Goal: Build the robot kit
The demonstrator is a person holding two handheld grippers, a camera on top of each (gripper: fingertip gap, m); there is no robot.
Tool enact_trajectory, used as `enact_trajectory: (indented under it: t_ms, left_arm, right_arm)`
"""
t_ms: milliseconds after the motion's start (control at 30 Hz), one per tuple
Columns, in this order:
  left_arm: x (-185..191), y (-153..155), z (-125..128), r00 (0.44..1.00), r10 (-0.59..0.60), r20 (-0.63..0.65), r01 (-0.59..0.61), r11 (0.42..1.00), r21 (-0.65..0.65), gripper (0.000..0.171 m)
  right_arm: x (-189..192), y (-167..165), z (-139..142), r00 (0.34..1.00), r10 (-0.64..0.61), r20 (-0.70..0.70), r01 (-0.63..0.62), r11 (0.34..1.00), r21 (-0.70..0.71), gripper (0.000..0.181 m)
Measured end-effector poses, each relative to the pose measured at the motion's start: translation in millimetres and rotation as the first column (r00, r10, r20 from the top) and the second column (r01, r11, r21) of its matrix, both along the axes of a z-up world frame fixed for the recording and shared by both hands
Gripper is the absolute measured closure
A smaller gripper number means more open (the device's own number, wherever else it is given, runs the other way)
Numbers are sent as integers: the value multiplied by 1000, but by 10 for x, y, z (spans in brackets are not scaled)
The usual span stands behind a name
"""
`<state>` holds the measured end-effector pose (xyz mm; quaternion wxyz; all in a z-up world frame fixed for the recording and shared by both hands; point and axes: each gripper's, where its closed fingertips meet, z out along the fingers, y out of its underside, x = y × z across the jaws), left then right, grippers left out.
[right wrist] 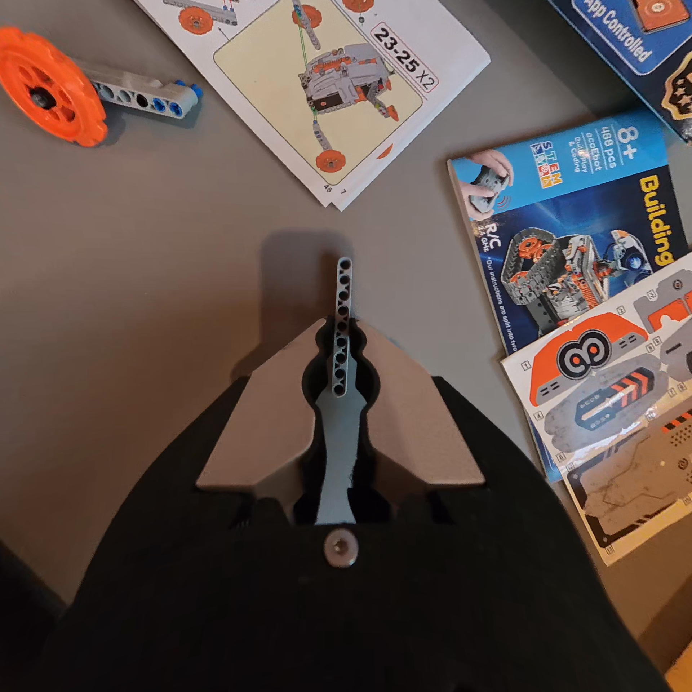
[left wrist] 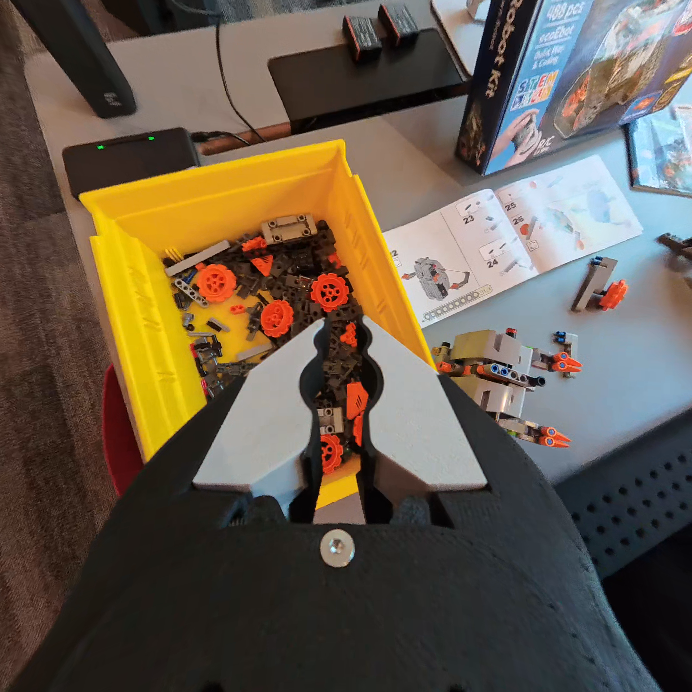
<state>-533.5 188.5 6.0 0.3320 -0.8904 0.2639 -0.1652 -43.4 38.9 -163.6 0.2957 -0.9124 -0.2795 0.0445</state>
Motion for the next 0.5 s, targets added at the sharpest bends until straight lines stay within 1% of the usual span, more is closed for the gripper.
enact_trajectory:
  t_ms: [67, 133, 233, 267, 300, 367, 400, 433, 500]
  left_arm:
    - [22, 17, -76, 999, 5, -50, -6, 1000, -22, 158]
    - [16, 30, -164, 995, 8, -102, -13, 999, -46, 155]
    - [-50, 71, -304, 986, 17, -164, -31, 996, -85, 152]
    - [-71, 86, -359, 984, 11, -177, -30, 995, -100, 149]
    - [-84, 106, -414, 984, 0, -180, -22, 993, -116, 149]
    - [-130, 175, -532, 985, -8, -172, -18, 989, -150, 149]
    - [-176, 223, -599, 985, 4, -173, -34, 985, -171, 149]
    - [-229, 271, -664, 984, 22, -177, -56, 980, -191, 149]
    - [-298, 311, -791, 983, 37, -178, -80, 967, -242, 150]
  right_arm:
    - [-28, -18, 0, 1000, 16, -9, -16, 1000, -3, 174]
    - [-88, -24, 6, 998, 44, -35, -44, 999, -4, 164]
    - [-148, 30, 92, 996, 78, -42, -75, 996, 55, 161]
    - [-152, 71, 156, 996, 89, -25, -86, 991, 103, 163]
    - [-151, 127, 261, 995, 101, 12, -102, 978, 183, 165]
    - [-169, 218, 521, 990, 114, 85, -137, 924, 358, 174]
    - [-171, 247, 632, 989, 103, 104, -138, 897, 420, 177]
    - [-165, 271, 717, 990, 85, 109, -126, 877, 464, 177]
    - [-154, 295, 800, 993, 64, 101, -107, 856, 506, 179]
